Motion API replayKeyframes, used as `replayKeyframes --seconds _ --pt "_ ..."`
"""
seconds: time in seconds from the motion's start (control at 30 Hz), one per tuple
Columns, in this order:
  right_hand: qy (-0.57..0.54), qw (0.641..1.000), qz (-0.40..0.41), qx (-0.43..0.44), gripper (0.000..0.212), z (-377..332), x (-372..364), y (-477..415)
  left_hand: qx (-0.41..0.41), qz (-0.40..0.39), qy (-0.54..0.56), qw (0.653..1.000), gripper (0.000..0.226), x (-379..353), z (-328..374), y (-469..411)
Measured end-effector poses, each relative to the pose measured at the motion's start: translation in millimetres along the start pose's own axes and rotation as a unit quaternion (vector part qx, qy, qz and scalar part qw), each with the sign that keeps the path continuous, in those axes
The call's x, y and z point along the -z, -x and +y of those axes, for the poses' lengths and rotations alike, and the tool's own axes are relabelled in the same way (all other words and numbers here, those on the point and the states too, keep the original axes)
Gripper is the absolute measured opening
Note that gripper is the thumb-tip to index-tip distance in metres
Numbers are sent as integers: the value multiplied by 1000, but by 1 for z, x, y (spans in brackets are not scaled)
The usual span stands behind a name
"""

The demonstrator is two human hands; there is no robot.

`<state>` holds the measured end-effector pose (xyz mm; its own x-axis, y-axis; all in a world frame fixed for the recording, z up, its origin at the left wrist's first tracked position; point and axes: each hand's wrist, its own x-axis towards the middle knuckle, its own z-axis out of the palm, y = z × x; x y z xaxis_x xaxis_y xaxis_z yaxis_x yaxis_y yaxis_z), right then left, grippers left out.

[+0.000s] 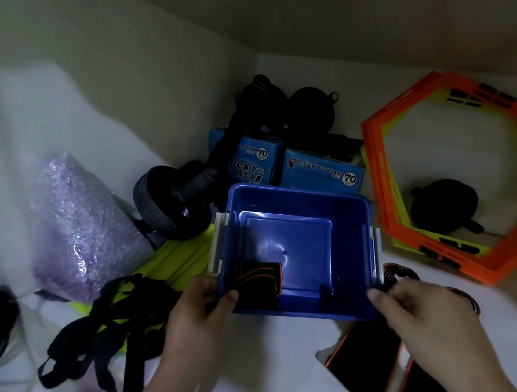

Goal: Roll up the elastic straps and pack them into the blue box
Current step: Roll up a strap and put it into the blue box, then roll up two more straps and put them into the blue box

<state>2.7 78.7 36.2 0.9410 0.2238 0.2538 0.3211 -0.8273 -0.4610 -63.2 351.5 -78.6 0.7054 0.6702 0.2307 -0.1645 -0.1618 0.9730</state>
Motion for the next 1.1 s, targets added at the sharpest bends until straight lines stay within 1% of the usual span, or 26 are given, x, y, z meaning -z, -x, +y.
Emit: replayKeyframes --seconds 0.1,0.13,0.2,0.23,0.3,0.4,0.47,0.57,0.63,0.7,0.73,0.83,0.9,1.0,1.1 --pt "-72 989 -101 -76 30 21 -15 0 -17 -18 -4 1000 9 2 -2 -9" --pt "-115 983 -115 -88 26 23 -26 -4 -19 -25 -2 1000 9 3 -2 -12" --pt "-187 971 -111 -100 15 23 -44 -12 -10 -32 3 999 9 2 -1 -22" --pt "-210 967 -99 -104 14 21 -50 -17 -2 -36 7 999 8 1 2 -28" --pt "-236 960 -79 -127 21 15 -55 -27 10 -43 12 999 7 -1 8 -42" --pt "-228 961 -54 -145 29 4 -57 -38 15 -55 36 998 5 -7 22 -64" --pt "-217 965 -37 -143 36 -3 -58 -45 33 -61 39 997 11 -13 31 -81" --pt "-200 970 -23 -139 53 -10 -62 -57 49 -72 7 996 19 -23 37 -109" --pt "-205 968 -13 -145 62 -12 -64 -65 26 -82 -37 996 30 -26 32 -124" --pt "-219 964 -5 -152 64 -12 -63 -72 15 -95 -60 994 40 -30 30 -131" --pt "-226 961 -3 -156 62 -12 -63 -75 19 -99 -52 993 43 -32 32 -132" --pt "-226 960 -9 -165 61 -13 -62 -82 54 -112 -34 992 45 -38 38 -135" --pt "-225 959 -8 -170 61 -14 -62 -86 93 -121 -30 988 44 -40 39 -140" --pt "-222 959 -6 -174 62 -13 -63 -91 127 -123 -40 983 48 -42 35 -146" --pt "-215 963 -10 -162 74 -10 -63 -91 142 -139 -35 979 53 -42 39 -146"
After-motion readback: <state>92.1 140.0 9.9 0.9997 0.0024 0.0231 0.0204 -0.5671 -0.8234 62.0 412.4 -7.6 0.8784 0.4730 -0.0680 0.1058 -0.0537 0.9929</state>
